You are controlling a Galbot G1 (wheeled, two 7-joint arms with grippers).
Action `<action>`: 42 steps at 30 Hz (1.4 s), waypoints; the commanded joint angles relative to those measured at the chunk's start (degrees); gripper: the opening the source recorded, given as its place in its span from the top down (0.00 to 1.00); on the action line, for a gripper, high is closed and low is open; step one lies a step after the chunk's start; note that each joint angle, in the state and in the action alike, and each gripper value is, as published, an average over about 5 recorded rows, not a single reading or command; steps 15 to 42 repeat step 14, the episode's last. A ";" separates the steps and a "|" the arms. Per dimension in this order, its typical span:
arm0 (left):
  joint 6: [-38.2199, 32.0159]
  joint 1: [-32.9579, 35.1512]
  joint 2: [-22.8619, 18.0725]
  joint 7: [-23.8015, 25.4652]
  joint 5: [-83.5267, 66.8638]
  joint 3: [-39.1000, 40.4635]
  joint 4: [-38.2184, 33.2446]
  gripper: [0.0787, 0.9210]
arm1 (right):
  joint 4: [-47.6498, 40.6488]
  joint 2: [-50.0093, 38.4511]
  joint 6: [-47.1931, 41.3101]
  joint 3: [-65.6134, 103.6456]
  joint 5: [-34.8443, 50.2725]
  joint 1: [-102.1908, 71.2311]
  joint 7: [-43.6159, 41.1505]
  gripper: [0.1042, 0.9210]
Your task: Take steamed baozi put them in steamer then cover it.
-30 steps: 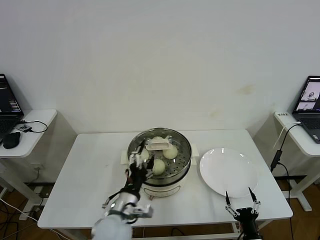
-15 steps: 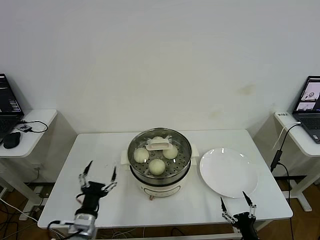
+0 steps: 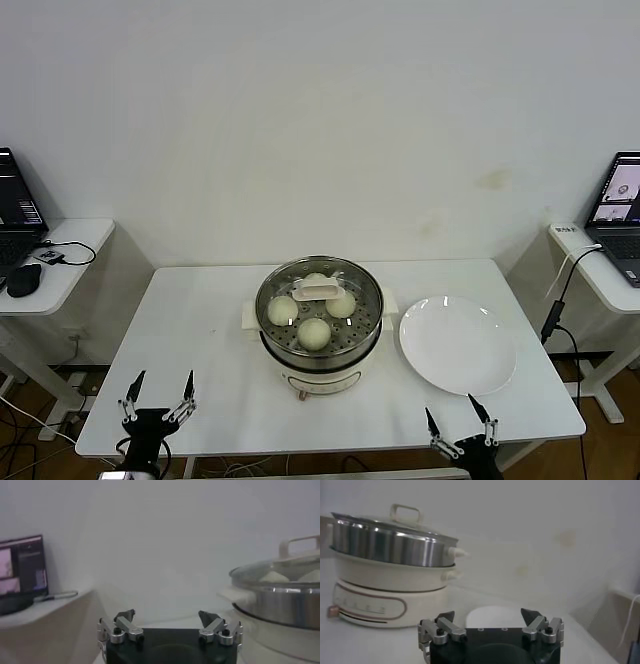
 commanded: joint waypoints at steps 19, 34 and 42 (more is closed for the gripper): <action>-1.47 3.40 -1.27 3.76 -2.72 -1.77 1.96 0.12 | 3.04 -1.46 -5.86 -2.66 2.58 -1.47 0.21 0.12; -1.47 3.40 -1.27 3.76 -2.72 -1.77 1.96 0.12 | 3.04 -1.46 -5.86 -2.66 2.58 -1.47 0.21 0.12; -1.47 3.40 -1.27 3.76 -2.72 -1.77 1.96 0.12 | 3.04 -1.46 -5.86 -2.66 2.58 -1.47 0.21 0.12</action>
